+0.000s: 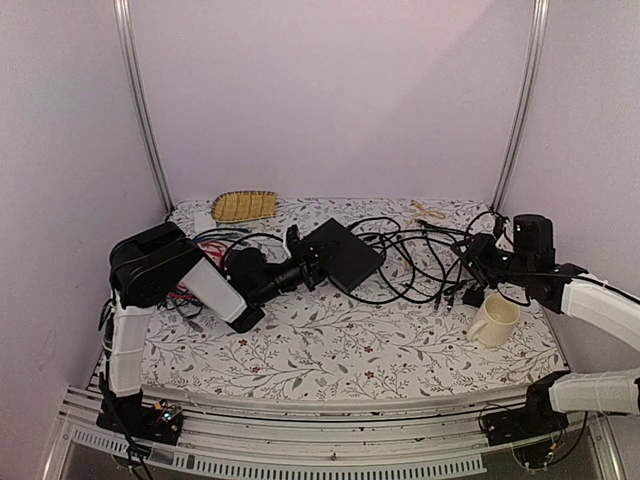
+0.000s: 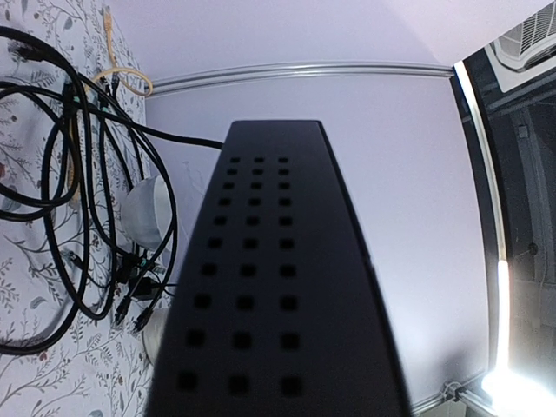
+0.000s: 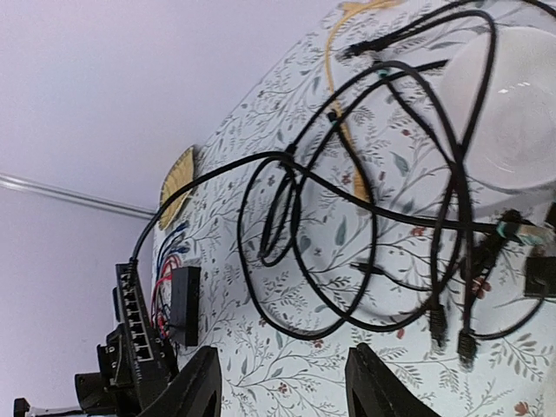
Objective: Pull the plug from the switch port
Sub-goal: Pull the connector from the switch port, then place the connector at the corner of the board, then place the switch port at the center of the board.
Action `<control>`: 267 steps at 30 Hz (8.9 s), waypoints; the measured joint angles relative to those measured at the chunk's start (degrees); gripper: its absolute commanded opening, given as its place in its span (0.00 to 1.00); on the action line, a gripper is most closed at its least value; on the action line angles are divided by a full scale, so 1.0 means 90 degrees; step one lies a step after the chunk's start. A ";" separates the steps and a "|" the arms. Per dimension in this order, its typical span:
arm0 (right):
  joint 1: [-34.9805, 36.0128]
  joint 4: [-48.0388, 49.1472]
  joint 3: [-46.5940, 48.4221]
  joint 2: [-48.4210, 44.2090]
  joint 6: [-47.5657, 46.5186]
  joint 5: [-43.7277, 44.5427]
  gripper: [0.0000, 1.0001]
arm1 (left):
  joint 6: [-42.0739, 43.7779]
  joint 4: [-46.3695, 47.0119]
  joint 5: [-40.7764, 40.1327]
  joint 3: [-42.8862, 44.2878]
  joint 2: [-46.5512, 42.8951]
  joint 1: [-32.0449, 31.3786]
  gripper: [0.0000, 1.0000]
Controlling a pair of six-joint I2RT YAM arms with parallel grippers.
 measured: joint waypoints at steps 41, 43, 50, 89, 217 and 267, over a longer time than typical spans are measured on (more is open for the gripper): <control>0.1545 0.3592 0.2613 0.4447 0.0787 -0.2135 0.49 | -0.0301 0.0000 0.0131 0.0209 0.0000 -0.0080 0.00; 0.1559 0.3609 0.2684 0.4500 0.0789 -0.2140 0.49 | -0.0311 -0.0002 0.0134 0.0211 0.0000 -0.0085 0.00; 0.1571 0.3628 0.2873 0.4704 0.0816 -0.2244 0.49 | -0.0316 -0.0029 0.0138 0.0243 0.0002 -0.0107 0.00; 0.1678 0.3774 0.3021 0.4957 0.0974 -0.2412 0.35 | -0.0408 -0.0104 0.0270 0.0328 0.0002 -0.0138 0.00; -0.1209 0.0313 0.3247 0.4177 -0.0287 -0.2518 0.54 | 0.2246 -0.6127 0.2395 0.1190 -0.0442 0.0061 0.00; -0.0061 -0.1001 0.3099 0.3201 -0.1508 -0.0379 0.56 | 0.4699 -1.2208 0.1214 0.2871 -0.0852 0.0321 0.62</control>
